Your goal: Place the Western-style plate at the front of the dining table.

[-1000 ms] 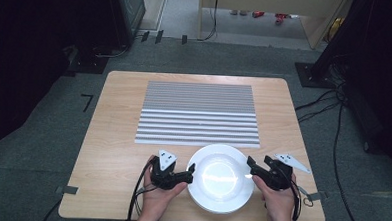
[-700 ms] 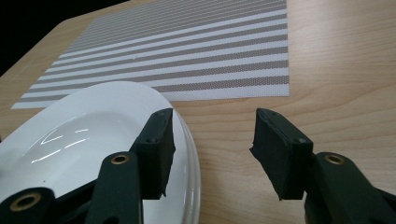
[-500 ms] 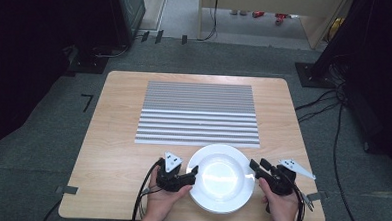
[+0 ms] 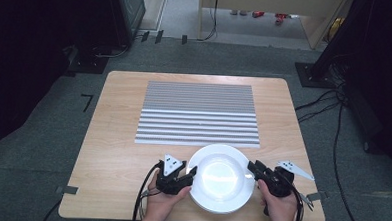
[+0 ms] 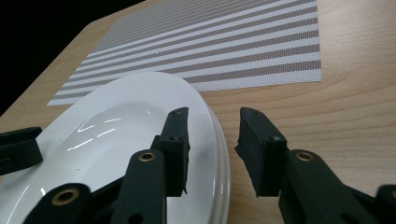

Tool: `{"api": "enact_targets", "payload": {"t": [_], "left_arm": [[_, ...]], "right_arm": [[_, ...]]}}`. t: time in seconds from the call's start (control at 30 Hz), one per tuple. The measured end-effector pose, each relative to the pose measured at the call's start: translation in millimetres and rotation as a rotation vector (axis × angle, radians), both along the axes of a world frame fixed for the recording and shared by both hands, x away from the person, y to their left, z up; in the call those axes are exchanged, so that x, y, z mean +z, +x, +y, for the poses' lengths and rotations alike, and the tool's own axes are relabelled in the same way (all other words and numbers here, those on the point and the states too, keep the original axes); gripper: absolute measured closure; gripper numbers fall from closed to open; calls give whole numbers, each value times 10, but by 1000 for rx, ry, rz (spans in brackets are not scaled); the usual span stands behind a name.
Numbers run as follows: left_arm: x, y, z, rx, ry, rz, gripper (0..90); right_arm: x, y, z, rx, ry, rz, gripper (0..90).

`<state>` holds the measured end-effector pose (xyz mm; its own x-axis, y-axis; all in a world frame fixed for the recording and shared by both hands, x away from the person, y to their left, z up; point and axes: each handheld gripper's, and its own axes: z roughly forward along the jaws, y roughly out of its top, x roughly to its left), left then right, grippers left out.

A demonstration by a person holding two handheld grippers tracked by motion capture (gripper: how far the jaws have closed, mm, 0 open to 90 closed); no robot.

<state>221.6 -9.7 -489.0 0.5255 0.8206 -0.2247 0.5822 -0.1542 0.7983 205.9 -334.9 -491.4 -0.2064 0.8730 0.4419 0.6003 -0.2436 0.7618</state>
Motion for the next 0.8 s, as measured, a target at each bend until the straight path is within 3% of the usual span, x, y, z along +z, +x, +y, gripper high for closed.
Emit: {"api": "enact_targets", "payload": {"t": [0.13, 0.3, 0.4, 0.47, 0.73, 0.8], "left_arm": [[6, -4, 4, -1, -3, 1, 581], [4, -21, 17, -12, -19, 9, 610], [-10, -28, 20, -15, -28, 14, 600], [-11, -26, 24, -16, -31, 15, 600], [-27, -25, 3, -24, -12, 21, 556], [-32, -20, 10, -27, -19, 25, 555]], "right_arm": [[3, -9, 5, 2, -11, -9, 692], [-30, -11, 0, 0, 11, 5, 754], [-39, -15, 2, 1, 19, 8, 759], [-46, -17, 19, -4, -9, 0, 759], [-31, -13, 66, 5, -4, 19, 770], [-40, -10, 45, 8, 18, 21, 769]]}}
